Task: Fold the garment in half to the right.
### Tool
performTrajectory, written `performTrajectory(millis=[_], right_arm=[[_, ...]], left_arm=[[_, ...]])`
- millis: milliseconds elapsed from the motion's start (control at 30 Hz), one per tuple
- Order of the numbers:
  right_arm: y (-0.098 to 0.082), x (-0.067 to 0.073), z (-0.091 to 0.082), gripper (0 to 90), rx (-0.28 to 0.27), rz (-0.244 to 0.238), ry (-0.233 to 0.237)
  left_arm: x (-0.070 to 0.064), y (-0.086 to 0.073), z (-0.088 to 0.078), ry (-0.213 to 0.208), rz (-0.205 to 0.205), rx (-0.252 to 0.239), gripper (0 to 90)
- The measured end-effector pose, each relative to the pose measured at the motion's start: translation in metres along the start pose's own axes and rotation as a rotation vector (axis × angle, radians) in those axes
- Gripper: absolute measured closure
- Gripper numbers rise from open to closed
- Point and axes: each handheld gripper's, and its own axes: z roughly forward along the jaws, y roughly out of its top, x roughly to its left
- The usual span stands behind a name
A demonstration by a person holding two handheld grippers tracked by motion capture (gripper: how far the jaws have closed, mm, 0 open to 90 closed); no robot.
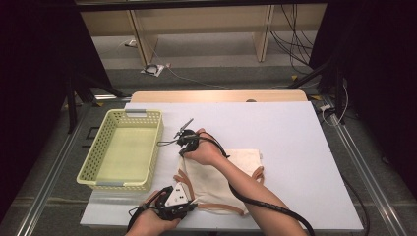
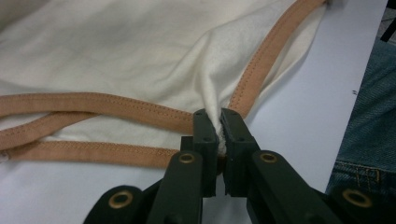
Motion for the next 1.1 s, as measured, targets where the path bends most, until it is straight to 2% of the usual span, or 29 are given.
performTrajectory(millis=[67, 333, 767, 1100], right_arm=[[0.000, 0.000, 0.000, 88.6, -0.002, 0.003, 0.001], [0.001, 0.002, 0.000, 89.3, -0.003, 0.000, -0.013], [0.006, 0.005, -0.003, 89.3, -0.029, -0.018, -0.020], [0.008, 0.004, -0.007, 89.3, -0.046, -0.012, -0.020]], left_arm=[[0.000, 0.000, -0.001, -0.002, 0.004, 0.002, 85.7], [0.002, 0.002, -0.010, -0.011, -0.004, -0.057, 85.9], [0.002, 0.003, -0.019, -0.010, 0.007, -0.070, 85.8], [0.005, 0.002, -0.025, -0.014, 0.010, -0.079, 85.8]])
